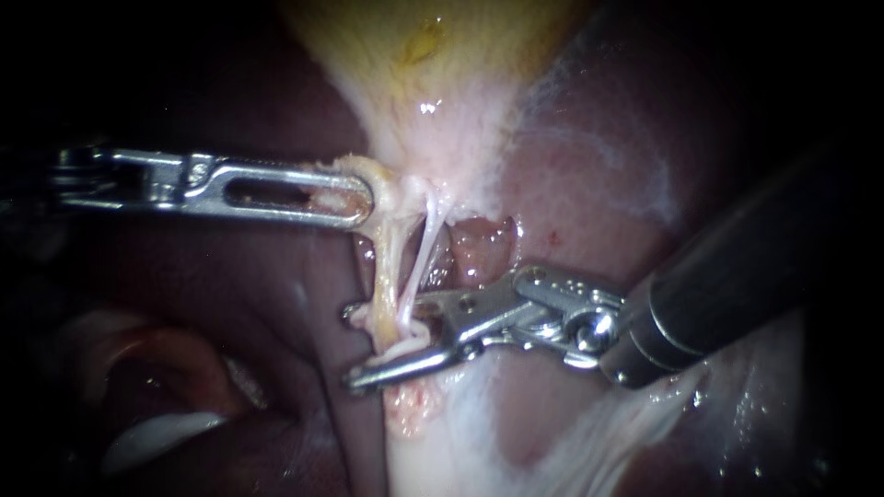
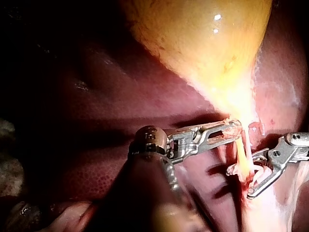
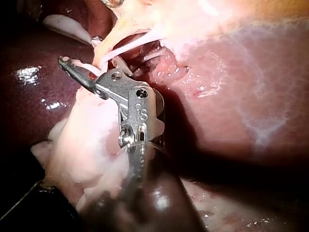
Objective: Clipping first clip left tube
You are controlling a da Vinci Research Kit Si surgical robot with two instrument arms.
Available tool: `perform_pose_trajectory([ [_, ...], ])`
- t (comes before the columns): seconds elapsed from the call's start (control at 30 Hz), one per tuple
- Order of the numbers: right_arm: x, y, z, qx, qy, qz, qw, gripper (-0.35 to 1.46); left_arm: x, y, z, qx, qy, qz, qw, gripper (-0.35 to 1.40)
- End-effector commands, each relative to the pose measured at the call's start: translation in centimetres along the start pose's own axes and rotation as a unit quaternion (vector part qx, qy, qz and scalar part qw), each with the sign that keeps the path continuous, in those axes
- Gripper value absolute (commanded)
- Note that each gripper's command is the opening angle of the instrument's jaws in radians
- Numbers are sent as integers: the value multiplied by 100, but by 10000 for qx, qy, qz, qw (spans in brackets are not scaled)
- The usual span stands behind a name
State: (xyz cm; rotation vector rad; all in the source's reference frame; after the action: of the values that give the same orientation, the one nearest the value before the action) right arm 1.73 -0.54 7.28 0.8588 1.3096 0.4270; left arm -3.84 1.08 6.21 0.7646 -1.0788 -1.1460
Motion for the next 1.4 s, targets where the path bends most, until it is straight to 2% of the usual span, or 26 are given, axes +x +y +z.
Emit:
perform_pose_trajectory([
  [0.03,0,0,0,0,1,0,10000,49,0,0,0,3,1,0,10000,-35],
  [0.47,0,-2,-6,17,-2,2,10000,50,0,-1,-2,5,3,0,10000,-35],
  [0.67,-3,-2,-24,-44,29,1,10000,49,0,-1,-2,6,4,0,10000,-35],
  [1.03,-3,-1,-55,-180,-49,26,9998,48,0,-1,-2,6,5,0,10000,-35],
  [1.4,-8,11,-77,-337,-102,35,9994,48,0,-1,-3,7,5,0,10000,-35],
])
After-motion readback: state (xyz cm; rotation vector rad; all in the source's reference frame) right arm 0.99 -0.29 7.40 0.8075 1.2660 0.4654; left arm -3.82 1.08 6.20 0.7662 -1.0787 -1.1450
